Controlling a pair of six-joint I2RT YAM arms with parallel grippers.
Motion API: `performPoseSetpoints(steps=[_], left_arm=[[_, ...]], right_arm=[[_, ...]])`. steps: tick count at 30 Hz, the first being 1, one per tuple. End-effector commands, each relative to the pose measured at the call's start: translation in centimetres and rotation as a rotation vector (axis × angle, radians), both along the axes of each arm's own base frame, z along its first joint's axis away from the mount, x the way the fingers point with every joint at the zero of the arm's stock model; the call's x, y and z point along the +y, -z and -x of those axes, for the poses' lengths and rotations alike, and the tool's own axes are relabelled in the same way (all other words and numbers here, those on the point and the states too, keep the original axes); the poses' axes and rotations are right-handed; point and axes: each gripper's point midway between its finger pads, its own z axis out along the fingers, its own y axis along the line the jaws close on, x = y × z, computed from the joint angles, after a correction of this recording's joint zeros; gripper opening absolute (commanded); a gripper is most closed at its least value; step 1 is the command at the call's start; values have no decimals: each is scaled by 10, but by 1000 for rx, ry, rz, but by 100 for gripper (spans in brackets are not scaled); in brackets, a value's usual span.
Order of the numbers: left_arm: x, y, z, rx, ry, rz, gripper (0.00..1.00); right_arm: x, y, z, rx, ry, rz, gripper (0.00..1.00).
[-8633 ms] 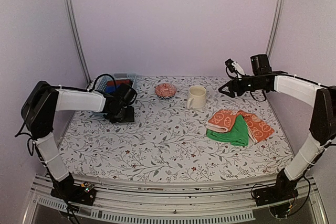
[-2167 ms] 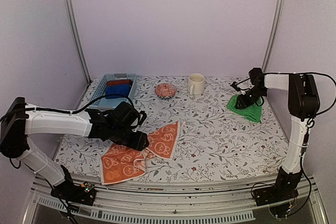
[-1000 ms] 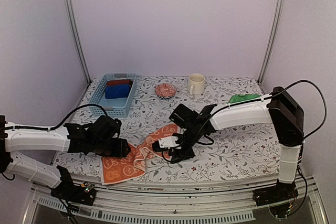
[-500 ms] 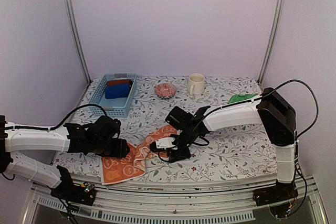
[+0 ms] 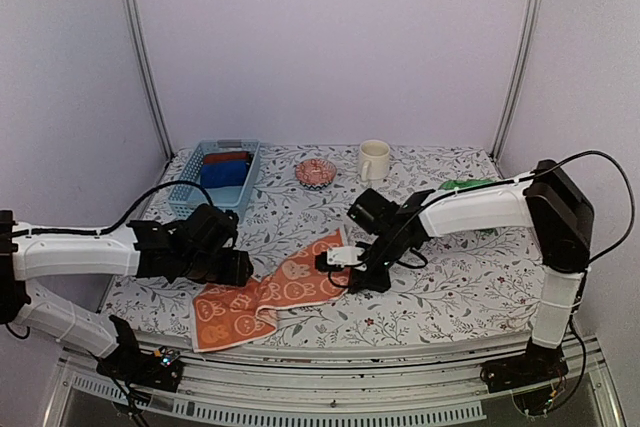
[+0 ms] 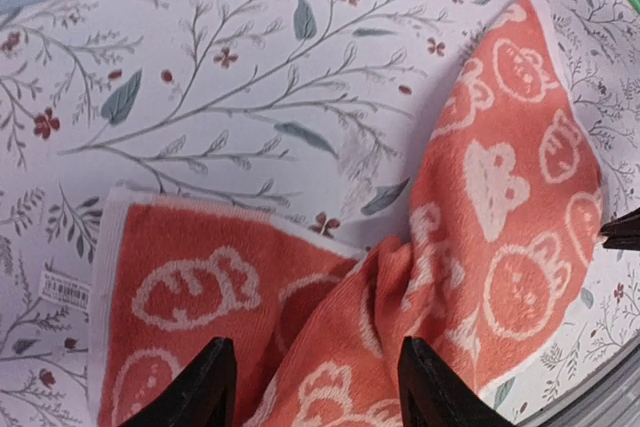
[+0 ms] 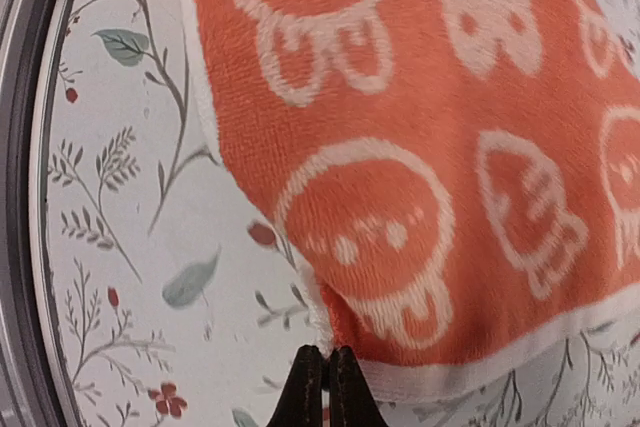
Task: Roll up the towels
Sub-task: Move the towel to the center of the board.
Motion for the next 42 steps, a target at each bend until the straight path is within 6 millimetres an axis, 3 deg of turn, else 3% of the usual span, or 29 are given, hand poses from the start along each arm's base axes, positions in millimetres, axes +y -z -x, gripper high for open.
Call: performPoseSetpoints(steps=[1, 4, 9, 12, 18, 22, 26, 30, 37, 42], left_arm=[[-17, -29, -35, -98, 54, -84, 57], [-38, -24, -40, -80, 157, -105, 56], [-52, -25, -37, -96, 266, -146, 54], [-56, -30, -31, -98, 321, -133, 51], [-70, -27, 6, -6, 440, -42, 41], [-82, -16, 37, 87, 534, -9, 42], [-99, -3, 66, 165, 608, -13, 47], [-122, 6, 97, 165, 793, -98, 47], [-136, 35, 122, 147, 987, -301, 37], [-141, 49, 133, 143, 1063, -373, 39]], right_arm=[[-61, -47, -24, 26, 160, -73, 3], [-102, -57, -34, 17, 261, -95, 2], [-173, -43, -58, 14, 467, -62, 2], [-202, -32, -69, 1, 567, -46, 2], [-267, -10, -106, -51, 845, 20, 2], [-302, -20, -122, -86, 962, -2, 2], [-303, -24, -120, -79, 970, -32, 2], [-299, -24, -119, -62, 964, -51, 3], [-297, -23, -120, -48, 961, -58, 3], [-296, -22, -118, -39, 959, -59, 3]])
